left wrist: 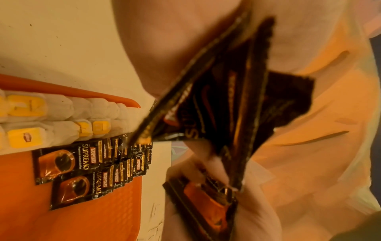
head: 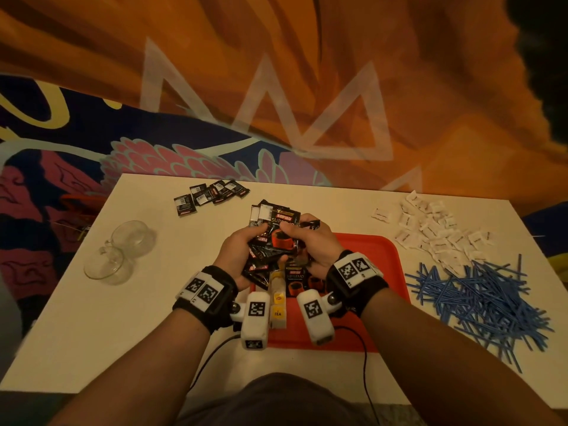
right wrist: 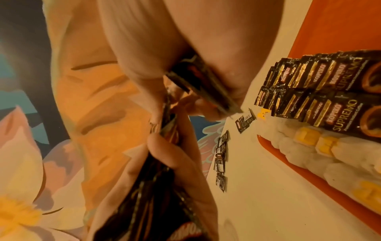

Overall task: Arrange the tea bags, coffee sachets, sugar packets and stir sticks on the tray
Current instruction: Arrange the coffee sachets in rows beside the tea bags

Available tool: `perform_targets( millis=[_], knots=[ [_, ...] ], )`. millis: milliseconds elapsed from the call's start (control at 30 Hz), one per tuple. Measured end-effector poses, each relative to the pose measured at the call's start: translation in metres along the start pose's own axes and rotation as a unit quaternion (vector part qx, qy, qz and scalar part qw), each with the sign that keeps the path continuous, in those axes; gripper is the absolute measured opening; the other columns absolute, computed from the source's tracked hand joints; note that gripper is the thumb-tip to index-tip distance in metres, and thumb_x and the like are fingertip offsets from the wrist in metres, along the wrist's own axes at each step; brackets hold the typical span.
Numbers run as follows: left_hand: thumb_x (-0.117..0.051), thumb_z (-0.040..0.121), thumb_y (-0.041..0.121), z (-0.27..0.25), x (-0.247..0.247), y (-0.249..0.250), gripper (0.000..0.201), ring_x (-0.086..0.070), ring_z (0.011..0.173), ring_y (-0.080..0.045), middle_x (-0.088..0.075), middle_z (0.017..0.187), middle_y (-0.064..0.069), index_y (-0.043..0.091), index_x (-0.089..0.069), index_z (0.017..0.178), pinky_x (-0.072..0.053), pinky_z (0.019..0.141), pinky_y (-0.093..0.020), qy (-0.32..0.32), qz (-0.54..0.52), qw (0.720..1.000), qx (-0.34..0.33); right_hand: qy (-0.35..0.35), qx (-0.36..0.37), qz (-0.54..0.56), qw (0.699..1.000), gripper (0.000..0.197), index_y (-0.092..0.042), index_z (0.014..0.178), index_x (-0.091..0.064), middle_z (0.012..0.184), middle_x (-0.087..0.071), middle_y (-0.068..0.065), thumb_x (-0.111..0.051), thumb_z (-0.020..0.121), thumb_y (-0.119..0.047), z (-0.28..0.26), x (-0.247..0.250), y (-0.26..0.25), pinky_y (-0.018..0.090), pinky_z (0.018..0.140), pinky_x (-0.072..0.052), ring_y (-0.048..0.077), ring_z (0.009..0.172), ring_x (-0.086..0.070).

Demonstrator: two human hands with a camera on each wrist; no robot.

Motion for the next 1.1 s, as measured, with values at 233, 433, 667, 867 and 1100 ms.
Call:
perform_targets(
  millis=[233, 433, 667, 867, 1100],
  knots=[
    [-0.05, 0.101, 0.007, 0.0, 0.0, 0.0, 0.023, -0.073, 0.078, -0.037, -0.071, 0.099, -0.029, -0.005, -0.056, 0.119, -0.061, 0.055, -0.036, 0.001, 0.021, 1.0, -0.012, 0.055, 0.071, 0.071, 0.993, 0.029, -0.018, 0.098, -0.05, 0.1, -0.068, 0.021, -0.046, 0.093, 0.01, -0.003, 0.008, -0.022, 0.061, 0.074, -0.052, 0.037, 0.088, -0.071],
    [-0.057, 0.097, 0.004, 0.001, 0.003, -0.002, 0.03, -0.072, 0.068, -0.031, -0.069, 0.102, -0.027, -0.005, -0.055, 0.125, -0.058, 0.053, -0.034, 0.001, 0.072, 0.997, -0.028, 0.047, 0.054, 0.023, 0.997, 0.038, -0.017, 0.125, -0.055, 0.083, -0.061, 0.014, -0.061, 0.092, -0.001, -0.006, 0.009, -0.029, 0.031, 0.056, -0.052, 0.021, 0.062, -0.061],
    [-0.058, 0.098, 0.029, 0.001, 0.005, -0.006, 0.033, -0.07, 0.07, -0.03, -0.072, 0.091, -0.022, -0.001, -0.063, 0.112, -0.059, 0.055, -0.033, 0.004, 0.091, 0.996, -0.018, 0.055, 0.176, -0.216, 0.959, 0.015, -0.015, 0.089, -0.069, 0.092, -0.071, 0.01, -0.076, 0.08, -0.007, -0.005, 0.005, -0.027, 0.044, 0.078, -0.059, 0.027, 0.086, -0.069],
    [-0.046, 0.105, 0.024, 0.0, 0.006, -0.005, 0.031, -0.07, 0.073, -0.034, -0.074, 0.088, -0.019, -0.002, -0.062, 0.11, -0.058, 0.051, -0.033, 0.013, 0.042, 0.999, 0.016, 0.074, 0.366, -0.291, 0.881, 0.018, -0.022, 0.085, -0.07, 0.089, -0.068, -0.001, -0.077, 0.079, -0.007, -0.018, -0.002, -0.038, 0.018, 0.079, -0.048, 0.011, 0.086, -0.064],
    [-0.046, 0.102, 0.045, 0.004, 0.008, -0.005, 0.046, -0.07, 0.07, -0.031, -0.073, 0.09, -0.016, 0.007, -0.064, 0.12, -0.058, 0.053, -0.034, 0.007, 0.006, 1.0, 0.005, -0.023, 0.387, -0.553, 0.737, 0.027, -0.021, 0.093, -0.077, 0.105, -0.063, -0.002, -0.073, 0.075, -0.002, -0.023, -0.007, -0.019, 0.038, 0.091, -0.045, 0.02, 0.103, -0.053]
  ],
)
Point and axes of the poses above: each hand's wrist, its own z-axis towards the middle knuckle, its own x-axis out of the back of the hand, y = z × x, the point moved 3 cm from there along z, towards the middle knuckle
